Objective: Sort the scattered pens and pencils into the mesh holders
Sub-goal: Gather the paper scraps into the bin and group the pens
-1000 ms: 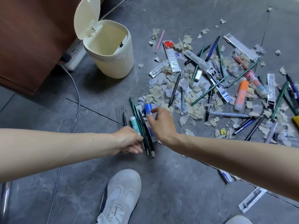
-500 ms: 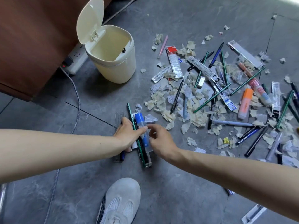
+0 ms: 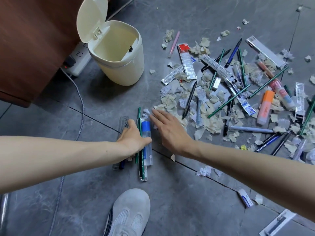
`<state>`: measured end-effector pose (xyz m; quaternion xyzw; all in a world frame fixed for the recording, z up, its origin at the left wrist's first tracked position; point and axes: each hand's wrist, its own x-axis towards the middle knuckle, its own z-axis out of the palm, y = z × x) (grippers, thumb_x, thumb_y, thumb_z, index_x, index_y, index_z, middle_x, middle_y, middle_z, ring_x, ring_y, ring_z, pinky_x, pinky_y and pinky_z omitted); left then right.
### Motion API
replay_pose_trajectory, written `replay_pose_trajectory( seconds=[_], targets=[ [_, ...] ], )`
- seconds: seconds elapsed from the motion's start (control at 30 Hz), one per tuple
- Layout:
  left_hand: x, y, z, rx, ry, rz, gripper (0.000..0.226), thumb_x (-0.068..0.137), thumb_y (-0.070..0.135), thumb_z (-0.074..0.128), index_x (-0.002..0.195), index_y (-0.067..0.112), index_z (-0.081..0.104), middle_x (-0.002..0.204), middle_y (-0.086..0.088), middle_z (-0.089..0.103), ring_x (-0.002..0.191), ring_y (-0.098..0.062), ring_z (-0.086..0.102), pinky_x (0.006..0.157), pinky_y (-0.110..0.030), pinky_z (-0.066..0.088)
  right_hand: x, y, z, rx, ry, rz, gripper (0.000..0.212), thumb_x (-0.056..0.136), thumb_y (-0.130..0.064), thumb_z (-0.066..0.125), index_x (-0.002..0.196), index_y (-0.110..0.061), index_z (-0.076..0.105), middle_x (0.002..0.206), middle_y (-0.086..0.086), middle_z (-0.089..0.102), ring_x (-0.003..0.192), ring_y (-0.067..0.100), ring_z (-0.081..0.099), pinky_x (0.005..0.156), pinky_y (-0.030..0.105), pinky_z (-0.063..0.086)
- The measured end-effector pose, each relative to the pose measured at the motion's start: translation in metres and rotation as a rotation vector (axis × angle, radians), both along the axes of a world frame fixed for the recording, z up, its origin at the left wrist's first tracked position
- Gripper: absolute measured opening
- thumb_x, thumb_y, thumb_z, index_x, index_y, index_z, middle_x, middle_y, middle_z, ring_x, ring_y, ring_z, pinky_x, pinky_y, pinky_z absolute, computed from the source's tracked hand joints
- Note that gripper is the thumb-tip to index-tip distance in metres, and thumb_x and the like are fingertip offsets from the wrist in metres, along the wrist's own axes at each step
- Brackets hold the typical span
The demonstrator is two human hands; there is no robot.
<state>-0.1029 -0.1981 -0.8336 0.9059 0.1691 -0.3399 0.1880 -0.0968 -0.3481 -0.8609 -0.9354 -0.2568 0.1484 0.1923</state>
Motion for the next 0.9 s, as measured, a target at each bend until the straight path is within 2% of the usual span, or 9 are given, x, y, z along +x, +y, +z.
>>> replay_pose_trajectory(
  seconds=[0.07,0.17,0.23,0.33,0.43,0.53,0.63,0.73,0.9],
  targets=[
    [0.0,0.003,0.0,0.002,-0.002,0.004,0.068,0.079,0.039,0.067,0.124,0.008,0.027,0.118,-0.016,0.054,0.099,-0.032,0.057,0.07,-0.034,0.043,0.014,0.0,-0.006,-0.162,-0.03,0.13,0.066,0.093,-0.012,0.036,0.152,-0.016,0.006,0.16,0.004,-0.001,0.147,0.021,-0.005,0.116,0.037,-0.01],
    [0.001,0.007,-0.001,-0.012,0.037,0.027,0.067,0.077,0.038,0.068,0.122,0.009,0.027,0.115,-0.018,0.054,0.096,-0.036,0.061,0.073,-0.038,0.05,0.027,-0.006,-0.014,-0.325,-0.079,0.256,0.056,0.103,-0.031,0.019,0.151,-0.019,-0.006,0.16,0.001,-0.008,0.146,0.019,-0.015,0.109,0.04,-0.023],
    [0.0,0.009,0.001,-0.003,0.042,0.013,0.067,0.077,0.04,0.067,0.121,0.011,0.026,0.112,-0.016,0.055,0.093,-0.035,0.061,0.07,-0.037,0.049,0.028,-0.013,-0.016,-0.405,-0.15,0.269,0.059,0.102,-0.041,0.013,0.15,-0.015,-0.009,0.159,0.003,-0.01,0.145,0.02,-0.017,0.109,0.042,-0.024],
    [-0.007,0.012,0.003,0.062,-0.115,-0.112,0.055,0.074,0.043,0.067,0.105,0.02,0.029,0.104,-0.004,0.054,0.086,-0.028,0.058,0.068,-0.035,0.044,0.022,-0.028,-0.016,-0.449,-0.192,0.194,0.065,0.1,-0.046,0.013,0.148,-0.009,-0.01,0.158,0.009,-0.012,0.143,0.024,-0.02,0.11,0.042,-0.023],
    [-0.008,0.008,0.005,0.043,-0.279,-0.209,0.044,0.073,0.036,0.064,0.096,0.025,0.028,0.102,0.004,0.049,0.08,-0.023,0.05,0.066,-0.032,0.034,0.004,-0.036,-0.013,-0.32,-0.125,0.203,0.067,0.098,-0.052,0.011,0.147,-0.012,-0.011,0.157,0.01,-0.016,0.142,0.027,-0.023,0.113,0.04,-0.02],
    [0.004,0.001,0.004,0.01,-0.363,-0.292,0.032,0.08,0.032,0.058,0.095,0.025,0.031,0.101,0.006,0.044,0.079,-0.018,0.042,0.069,-0.03,0.03,-0.026,-0.04,-0.012,-0.206,-0.096,0.322,0.071,0.095,-0.056,0.015,0.149,-0.01,0.004,0.157,0.012,-0.002,0.145,0.032,-0.006,0.118,0.046,-0.009],
    [0.019,-0.005,-0.001,-0.015,-0.443,-0.389,0.022,0.085,0.028,0.052,0.102,0.02,0.04,0.106,0.0,0.044,0.085,-0.021,0.045,0.069,-0.032,0.03,-0.054,-0.046,-0.017,-0.307,-0.101,0.35,0.077,0.094,-0.059,0.021,0.15,-0.008,0.013,0.158,0.012,0.007,0.145,0.028,0.0,0.116,0.042,-0.007],
    [0.034,-0.009,-0.01,-0.038,-0.524,-0.481,0.026,0.083,0.019,0.055,0.107,0.014,0.046,0.11,-0.006,0.039,0.101,-0.025,0.044,0.073,-0.034,0.035,-0.055,-0.049,-0.014,-0.404,-0.079,0.124,0.07,0.094,-0.055,0.021,0.15,-0.013,0.019,0.157,0.01,0.01,0.144,0.026,0.003,0.115,0.042,-0.003],
    [0.044,-0.009,-0.022,-0.053,-0.565,-0.69,0.047,0.076,0.021,0.062,0.119,0.013,0.043,0.11,-0.006,0.033,0.101,-0.022,0.034,0.083,-0.03,0.028,-0.029,-0.057,-0.014,-0.367,-0.076,-0.014,0.064,0.1,-0.044,0.02,0.152,-0.013,-0.001,0.153,0.006,-0.025,0.14,0.024,-0.028,0.112,0.039,-0.025]
  ],
)
